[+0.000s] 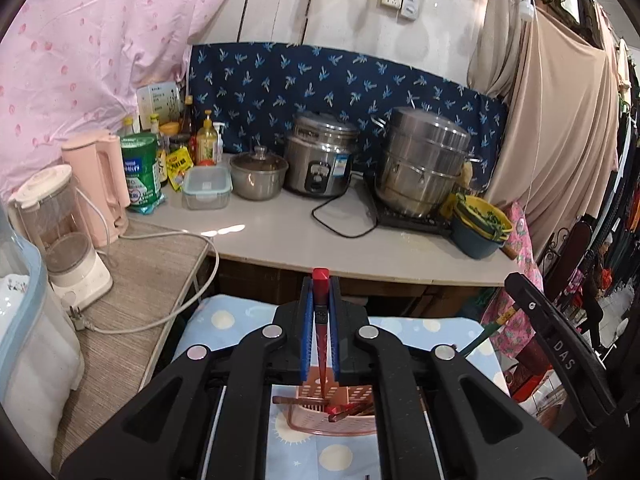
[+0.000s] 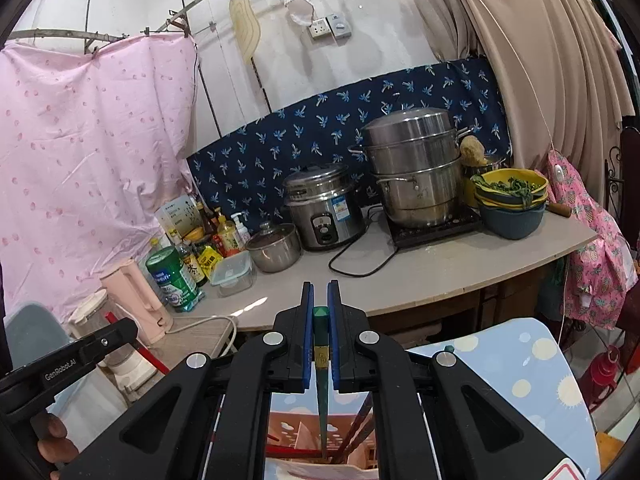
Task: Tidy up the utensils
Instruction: 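Lower both chopsticks into the pink basket and open both tools, then withdraw both open tools back over the last two chopsticks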
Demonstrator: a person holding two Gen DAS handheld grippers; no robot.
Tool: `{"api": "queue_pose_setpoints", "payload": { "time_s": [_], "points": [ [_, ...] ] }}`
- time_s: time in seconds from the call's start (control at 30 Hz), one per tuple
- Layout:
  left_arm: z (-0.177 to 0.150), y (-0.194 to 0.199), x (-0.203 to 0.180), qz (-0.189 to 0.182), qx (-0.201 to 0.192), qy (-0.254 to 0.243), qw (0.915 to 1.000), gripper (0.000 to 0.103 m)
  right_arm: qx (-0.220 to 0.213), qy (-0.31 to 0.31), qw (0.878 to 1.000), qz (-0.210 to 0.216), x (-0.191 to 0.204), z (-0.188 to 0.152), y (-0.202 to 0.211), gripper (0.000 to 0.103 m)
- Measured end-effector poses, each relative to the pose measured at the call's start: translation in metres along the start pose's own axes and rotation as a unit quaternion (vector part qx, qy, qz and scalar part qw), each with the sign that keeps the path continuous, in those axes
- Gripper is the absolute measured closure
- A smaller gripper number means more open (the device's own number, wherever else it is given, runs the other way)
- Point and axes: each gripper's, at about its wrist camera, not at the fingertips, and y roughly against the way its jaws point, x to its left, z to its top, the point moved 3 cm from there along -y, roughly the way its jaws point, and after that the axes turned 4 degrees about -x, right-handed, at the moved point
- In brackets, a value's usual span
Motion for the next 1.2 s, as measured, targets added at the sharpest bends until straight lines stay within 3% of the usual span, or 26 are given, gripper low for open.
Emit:
{"api": "queue_pose_setpoints", "payload": {
  "time_s": [0.2, 0.33, 0.7, 0.87, 1.2],
  "points": [
    [-0.017, -0.016, 0.006, -0.003, 0.028, 0.006, 0.9996, 0.096, 0.028, 0.0, 1.0, -0.015, -0.009, -0.027, -0.016, 0.096],
    [-0.02, -0.014, 0.008, -0.006, 0.02, 0.011, 0.9997, 0.095, 0.036, 0.002, 0.999, -0.015, -0.013, -0.033, -0.017, 0.094],
    [-0.029, 0.007, 0.009, 0.008, 0.011, 0.003, 0.9999, 0.085, 0.022, 0.003, 1.0, -0.015, -0.015, -0.033, 0.019, 0.09],
    [-0.042, 0.023, 0.012, 0.016, 0.011, -0.003, 0.9998, 0.08, 0.024, 0.013, 0.999, -0.019, -0.017, -0.043, 0.042, 0.083],
    [-0.108, 0.053, 0.024, 0.031, 0.042, -0.022, 0.9984, 0.076, 0.069, 0.026, 0.997, -0.024, -0.022, -0.108, 0.089, 0.082]
  ]
}}
